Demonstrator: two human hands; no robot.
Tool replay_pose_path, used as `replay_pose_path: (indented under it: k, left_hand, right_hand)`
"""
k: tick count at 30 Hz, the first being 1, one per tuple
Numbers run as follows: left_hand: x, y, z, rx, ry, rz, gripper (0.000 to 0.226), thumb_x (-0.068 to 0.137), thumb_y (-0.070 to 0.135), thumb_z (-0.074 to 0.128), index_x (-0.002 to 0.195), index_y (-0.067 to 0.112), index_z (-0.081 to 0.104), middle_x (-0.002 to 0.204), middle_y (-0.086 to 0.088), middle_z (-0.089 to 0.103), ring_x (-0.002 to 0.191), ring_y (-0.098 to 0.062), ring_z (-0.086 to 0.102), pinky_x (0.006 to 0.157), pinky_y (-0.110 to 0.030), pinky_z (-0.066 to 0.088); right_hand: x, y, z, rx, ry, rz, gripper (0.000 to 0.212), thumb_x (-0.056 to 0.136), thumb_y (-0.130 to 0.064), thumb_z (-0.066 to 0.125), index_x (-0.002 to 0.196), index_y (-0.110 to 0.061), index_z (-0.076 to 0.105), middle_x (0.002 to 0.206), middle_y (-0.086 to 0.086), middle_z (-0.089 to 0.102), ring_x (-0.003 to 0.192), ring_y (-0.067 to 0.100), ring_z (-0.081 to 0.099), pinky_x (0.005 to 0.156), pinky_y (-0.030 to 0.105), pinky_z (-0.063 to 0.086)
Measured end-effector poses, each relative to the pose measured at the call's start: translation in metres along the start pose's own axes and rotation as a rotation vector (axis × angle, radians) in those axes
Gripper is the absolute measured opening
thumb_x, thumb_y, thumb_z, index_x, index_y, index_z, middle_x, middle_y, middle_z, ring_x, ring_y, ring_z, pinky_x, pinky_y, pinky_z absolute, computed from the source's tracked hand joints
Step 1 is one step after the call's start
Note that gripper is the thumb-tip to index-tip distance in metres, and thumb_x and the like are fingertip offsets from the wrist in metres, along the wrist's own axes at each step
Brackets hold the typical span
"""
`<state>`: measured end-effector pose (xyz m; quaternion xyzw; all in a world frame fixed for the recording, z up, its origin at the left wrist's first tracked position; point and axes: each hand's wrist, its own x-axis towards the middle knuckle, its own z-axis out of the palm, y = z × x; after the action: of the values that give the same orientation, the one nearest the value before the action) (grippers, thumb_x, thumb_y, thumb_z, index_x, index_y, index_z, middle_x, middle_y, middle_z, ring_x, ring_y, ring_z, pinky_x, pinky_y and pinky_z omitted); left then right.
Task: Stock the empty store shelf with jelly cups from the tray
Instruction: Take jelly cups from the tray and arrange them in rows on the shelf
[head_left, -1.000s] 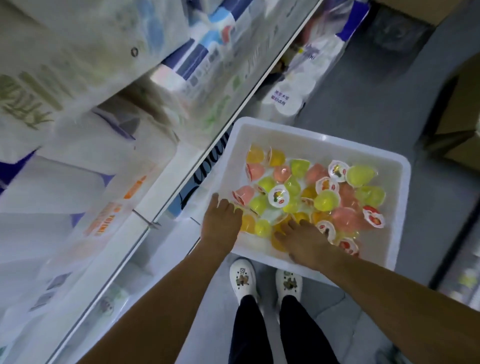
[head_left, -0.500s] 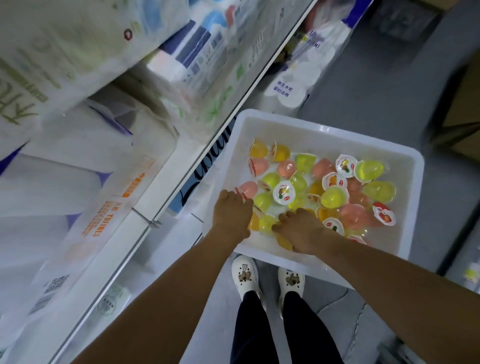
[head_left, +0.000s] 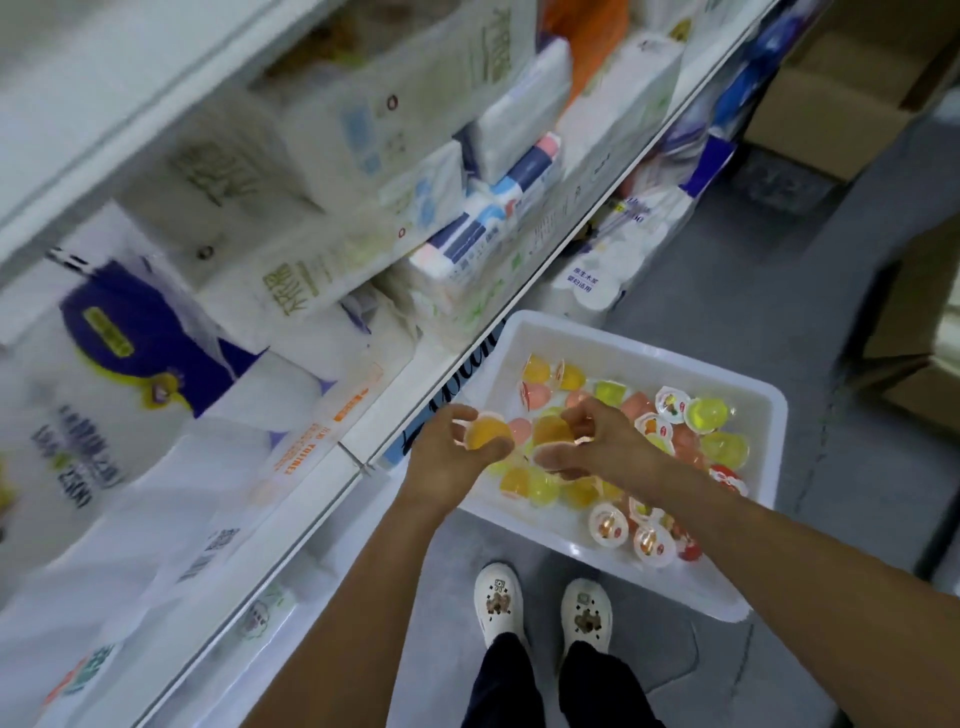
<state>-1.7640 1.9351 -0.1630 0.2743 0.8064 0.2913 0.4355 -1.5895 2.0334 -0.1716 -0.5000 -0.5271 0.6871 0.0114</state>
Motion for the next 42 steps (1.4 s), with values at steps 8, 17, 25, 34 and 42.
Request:
replay_pose_path:
  k: [8,17,25,34,42]
  left_hand:
    - [-0.083,0.077,-0.067,-0.148,0.213,0.158,0.043,0.074,0.031,0.081,0.109,0.026,0.057,0.097,0.005,0.056,0.079,-0.006,0.059,0.058,-0.014,0.045]
    - [-0.168,0.11,-0.134,-0.119,0.426,0.33,0.044,0.073,0.031,0.082,0.109,0.027,0.058,0.1,0.005,0.056,0.074,-0.008,0.057,0.062,-0.017,0.049]
    - [-0.236,0.109,-0.229,-0.202,0.663,0.433,0.033,0.075,0.035,0.077,0.103,0.033,0.058,0.106,0.003,0.058,0.081,-0.011,0.06,0.064,-0.024,0.053]
    - [-0.289,0.033,-0.367,-0.266,0.917,0.387,0.053,0.056,0.054,0.072,0.102,0.037,0.053,0.097,0.003,0.057,0.084,-0.02,0.064,0.082,-0.045,0.056]
    - [-0.341,-0.047,-0.487,-0.253,1.137,0.271,0.066,0.068,0.05,0.076,0.125,0.025,0.054,0.107,-0.004,0.061,0.088,-0.02,0.067,0.057,-0.018,0.048]
  right_hand:
    - [-0.073,-0.097,0.021,0.188,-0.212,-0.168,0.039,0.078,-0.015,0.078,0.111,-0.01,0.057,0.086,0.01,0.068,0.079,0.023,0.066,0.064,0.036,0.047]
    - [-0.135,-0.198,0.047,-0.053,-0.221,-0.427,0.029,0.081,-0.021,0.073,0.108,-0.015,0.065,0.086,0.012,0.056,0.065,0.019,0.051,0.054,0.03,0.039]
    - [-0.182,-0.283,0.129,-0.216,-0.24,-0.693,0.034,0.069,-0.014,0.071,0.097,-0.011,0.053,0.064,-0.001,0.052,0.049,0.009,0.044,0.049,0.025,0.035]
    - [-0.187,-0.332,0.31,-0.598,-0.284,-0.927,0.049,0.077,-0.02,0.073,0.122,-0.023,0.054,0.105,-0.003,0.057,0.084,0.004,0.056,0.072,0.019,0.042]
    - [-0.174,-0.333,0.468,-0.928,-0.239,-1.07,0.052,0.078,-0.035,0.071,0.122,-0.02,0.048,0.108,-0.009,0.058,0.093,0.011,0.056,0.082,0.023,0.045]
